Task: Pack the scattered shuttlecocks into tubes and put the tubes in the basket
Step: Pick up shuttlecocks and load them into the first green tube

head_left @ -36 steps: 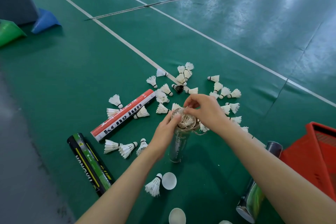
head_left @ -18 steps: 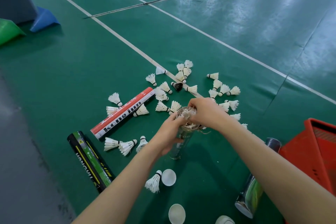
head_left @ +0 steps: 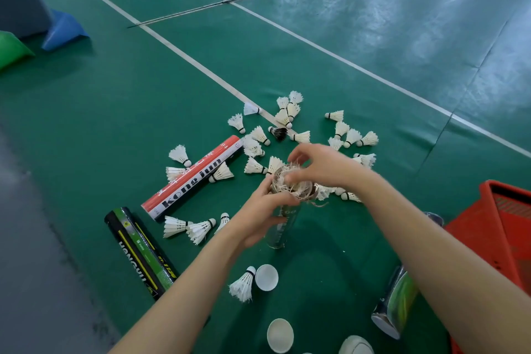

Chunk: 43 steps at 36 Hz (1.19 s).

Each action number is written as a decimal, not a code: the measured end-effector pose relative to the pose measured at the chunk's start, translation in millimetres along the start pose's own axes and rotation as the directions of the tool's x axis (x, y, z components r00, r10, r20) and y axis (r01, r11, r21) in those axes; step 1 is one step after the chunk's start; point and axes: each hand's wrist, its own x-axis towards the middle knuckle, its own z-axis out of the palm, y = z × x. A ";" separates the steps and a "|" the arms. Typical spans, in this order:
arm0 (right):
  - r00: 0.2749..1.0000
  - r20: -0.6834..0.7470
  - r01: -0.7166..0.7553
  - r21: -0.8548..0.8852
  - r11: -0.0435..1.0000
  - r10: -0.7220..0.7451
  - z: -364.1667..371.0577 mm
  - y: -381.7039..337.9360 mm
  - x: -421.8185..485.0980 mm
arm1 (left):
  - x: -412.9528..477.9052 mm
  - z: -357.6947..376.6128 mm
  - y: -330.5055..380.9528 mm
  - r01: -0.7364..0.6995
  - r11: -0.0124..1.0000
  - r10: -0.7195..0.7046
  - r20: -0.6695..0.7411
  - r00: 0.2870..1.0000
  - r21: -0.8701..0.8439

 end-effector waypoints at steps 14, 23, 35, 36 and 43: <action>0.960 0.231 0.254 -0.463 0.849 -0.161 12.6 7.3 -48.0 | 9.0 -8.2 -16.2 -0.115 0.972 0.126 -0.038 0.991 0.206; 0.962 0.231 0.256 -0.564 0.785 -0.147 18.6 1.9 -40.2 | 9.4 -16.8 -13.0 -0.102 0.944 0.120 -0.037 0.992 0.313; 0.934 0.099 0.322 -0.644 0.694 -0.342 10.6 -4.3 -35.1 | 13.8 -17.9 -14.3 -0.104 0.922 0.134 -0.055 0.989 0.372; 0.936 0.097 0.319 -0.644 0.696 -0.339 11.3 -3.5 -33.7 | 14.1 -17.9 -14.3 -0.106 0.922 0.137 -0.058 0.989 0.372; 0.968 0.099 0.240 -0.126 0.962 -0.229 2.9 8.3 -31.6 | 11.9 -22.3 -14.8 -0.102 0.905 0.132 -0.046 0.990 0.414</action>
